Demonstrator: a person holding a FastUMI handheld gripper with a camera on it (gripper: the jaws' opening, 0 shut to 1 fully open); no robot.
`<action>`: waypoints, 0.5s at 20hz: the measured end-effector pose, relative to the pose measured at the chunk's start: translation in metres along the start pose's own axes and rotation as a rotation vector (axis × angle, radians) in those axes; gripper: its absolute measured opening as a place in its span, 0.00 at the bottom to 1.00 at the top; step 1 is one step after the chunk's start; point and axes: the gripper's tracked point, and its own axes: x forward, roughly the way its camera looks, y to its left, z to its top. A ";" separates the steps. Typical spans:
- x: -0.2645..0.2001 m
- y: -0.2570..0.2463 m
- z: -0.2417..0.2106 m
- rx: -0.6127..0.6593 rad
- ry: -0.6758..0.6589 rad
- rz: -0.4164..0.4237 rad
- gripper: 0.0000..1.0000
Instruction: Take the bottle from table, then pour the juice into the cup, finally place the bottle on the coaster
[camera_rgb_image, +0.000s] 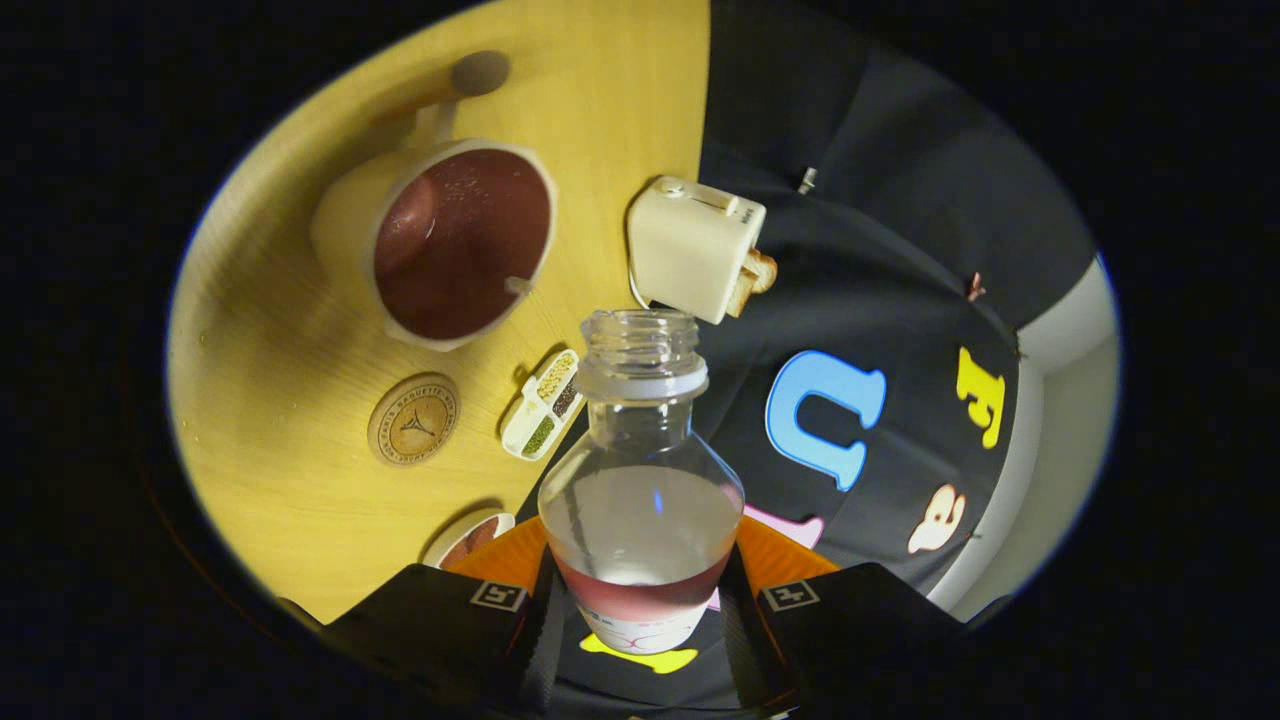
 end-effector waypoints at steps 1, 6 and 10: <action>-0.001 -0.006 0.000 0.058 -0.001 -0.009 0.70; -0.007 -0.033 -0.015 0.418 0.005 -0.027 0.70; -0.002 -0.023 -0.037 0.718 0.021 0.070 0.70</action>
